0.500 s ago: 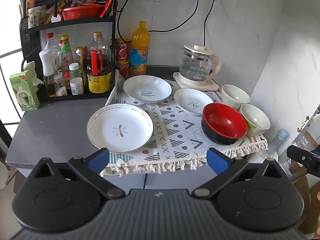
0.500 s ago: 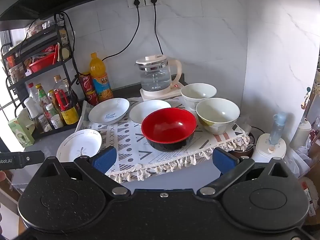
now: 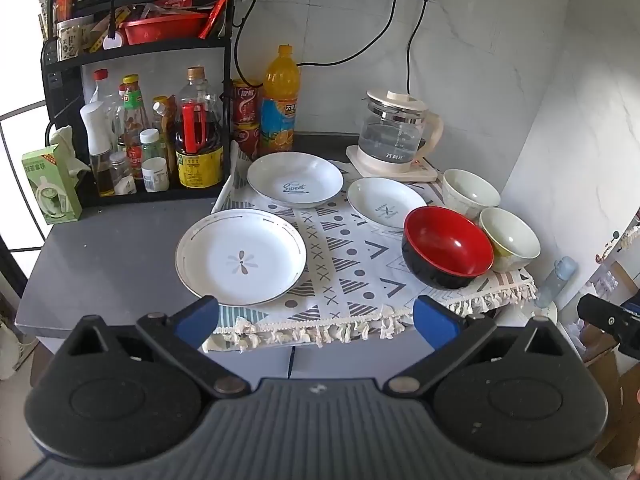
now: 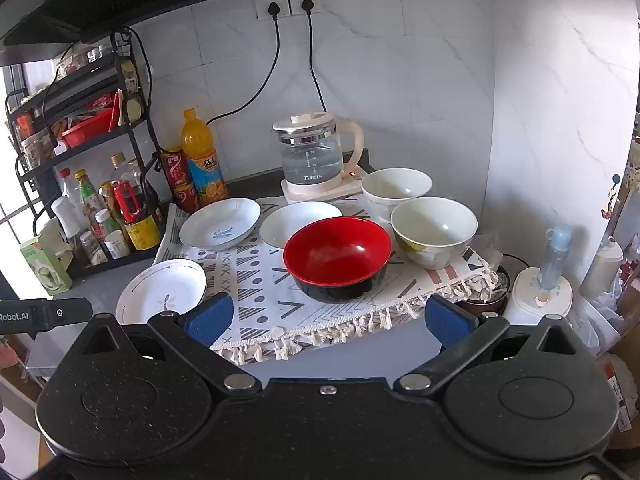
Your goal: Organize plates and bowls
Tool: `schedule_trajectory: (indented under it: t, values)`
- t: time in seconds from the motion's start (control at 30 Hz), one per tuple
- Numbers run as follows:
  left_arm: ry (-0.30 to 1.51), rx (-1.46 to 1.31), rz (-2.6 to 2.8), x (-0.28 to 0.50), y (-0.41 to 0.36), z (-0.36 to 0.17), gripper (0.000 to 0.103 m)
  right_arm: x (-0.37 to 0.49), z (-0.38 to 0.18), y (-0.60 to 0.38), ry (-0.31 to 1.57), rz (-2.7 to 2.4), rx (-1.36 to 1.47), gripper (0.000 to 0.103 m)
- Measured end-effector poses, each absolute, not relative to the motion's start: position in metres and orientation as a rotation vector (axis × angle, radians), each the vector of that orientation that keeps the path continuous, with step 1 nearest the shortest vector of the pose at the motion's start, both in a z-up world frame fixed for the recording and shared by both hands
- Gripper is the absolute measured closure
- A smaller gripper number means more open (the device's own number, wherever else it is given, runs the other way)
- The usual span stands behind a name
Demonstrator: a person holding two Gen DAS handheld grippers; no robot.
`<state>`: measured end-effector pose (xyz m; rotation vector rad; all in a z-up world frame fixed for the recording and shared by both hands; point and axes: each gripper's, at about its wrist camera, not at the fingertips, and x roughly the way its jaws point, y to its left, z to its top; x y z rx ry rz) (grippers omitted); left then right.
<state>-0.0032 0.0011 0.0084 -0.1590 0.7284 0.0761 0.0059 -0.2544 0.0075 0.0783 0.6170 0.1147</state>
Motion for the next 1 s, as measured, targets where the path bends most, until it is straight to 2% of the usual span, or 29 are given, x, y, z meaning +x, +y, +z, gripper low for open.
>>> schedule_trajectory:
  t: [1.0]
  values:
    - [0.735, -0.167, 0.049, -0.003, -0.018, 0.003, 0.001, 0.001, 0.009, -0.276, 0.637, 0.104, 0.101, 0.000]
